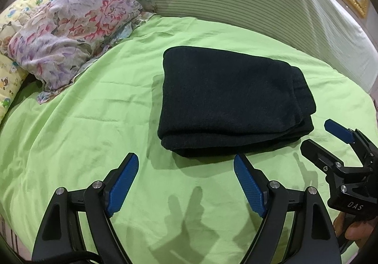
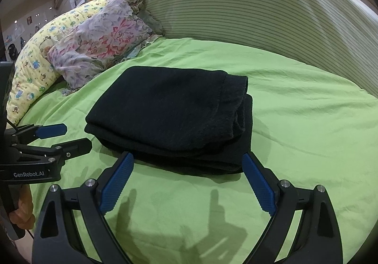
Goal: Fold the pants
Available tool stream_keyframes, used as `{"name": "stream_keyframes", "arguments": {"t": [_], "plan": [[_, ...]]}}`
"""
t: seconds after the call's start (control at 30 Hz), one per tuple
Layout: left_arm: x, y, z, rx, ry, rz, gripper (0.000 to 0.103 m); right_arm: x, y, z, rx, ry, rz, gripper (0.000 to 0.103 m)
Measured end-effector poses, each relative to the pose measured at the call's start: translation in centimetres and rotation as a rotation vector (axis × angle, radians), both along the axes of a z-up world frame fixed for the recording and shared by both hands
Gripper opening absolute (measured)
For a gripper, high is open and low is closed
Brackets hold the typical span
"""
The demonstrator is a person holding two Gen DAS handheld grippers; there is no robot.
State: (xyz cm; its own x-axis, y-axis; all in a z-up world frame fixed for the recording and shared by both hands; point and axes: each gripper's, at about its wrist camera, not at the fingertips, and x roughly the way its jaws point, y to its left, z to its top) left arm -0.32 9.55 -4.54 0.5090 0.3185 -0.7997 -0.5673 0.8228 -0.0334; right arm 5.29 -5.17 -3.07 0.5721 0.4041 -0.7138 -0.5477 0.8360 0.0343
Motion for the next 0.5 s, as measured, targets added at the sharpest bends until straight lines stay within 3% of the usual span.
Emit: {"name": "stream_keyframes", "arguments": {"t": [0.5], "plan": [[0.19, -0.01, 0.23, 0.021, -0.003, -0.007, 0.084, 0.46, 0.14, -0.24, -0.005, -0.007, -0.017, 0.093]]}}
